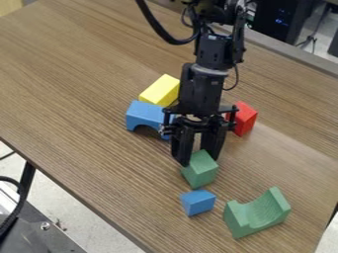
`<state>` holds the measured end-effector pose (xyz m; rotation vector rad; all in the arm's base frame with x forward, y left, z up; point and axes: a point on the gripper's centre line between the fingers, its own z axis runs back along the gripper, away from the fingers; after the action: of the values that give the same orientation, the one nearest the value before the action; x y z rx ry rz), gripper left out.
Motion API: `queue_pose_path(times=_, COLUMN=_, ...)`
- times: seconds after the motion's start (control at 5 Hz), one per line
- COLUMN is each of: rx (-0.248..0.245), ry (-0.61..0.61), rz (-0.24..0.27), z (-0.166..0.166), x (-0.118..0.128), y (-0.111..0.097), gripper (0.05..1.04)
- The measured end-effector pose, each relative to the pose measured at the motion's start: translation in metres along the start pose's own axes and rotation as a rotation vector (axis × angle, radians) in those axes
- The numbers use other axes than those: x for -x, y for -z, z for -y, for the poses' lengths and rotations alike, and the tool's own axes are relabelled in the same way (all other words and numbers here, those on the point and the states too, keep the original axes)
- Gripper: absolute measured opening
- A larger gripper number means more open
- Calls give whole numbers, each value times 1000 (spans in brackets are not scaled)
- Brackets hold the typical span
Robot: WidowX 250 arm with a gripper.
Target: Move the green cube on top of blue arch
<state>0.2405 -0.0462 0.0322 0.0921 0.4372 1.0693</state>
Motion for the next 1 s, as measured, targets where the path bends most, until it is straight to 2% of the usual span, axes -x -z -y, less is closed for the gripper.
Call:
queue_pose_path(times=0.2, rx=22, ry=53, rz=16, z=0, x=2, y=-7, gripper=562)
queue_pose_path(times=0.4, rx=116, ry=185, rz=111, z=-15, x=9, y=-45, gripper=562)
queue_pose_path(times=0.6, rx=180, ry=249, rz=180, z=-32, x=7, y=-71, gripper=562)
queue_pose_path(times=0.8, rx=181, ry=312, rz=197, z=-41, x=-7, y=-79, gripper=562)
queue_pose_path(times=1.0, rx=155, ry=351, rz=229, z=-41, x=-22, y=-76, gripper=562)
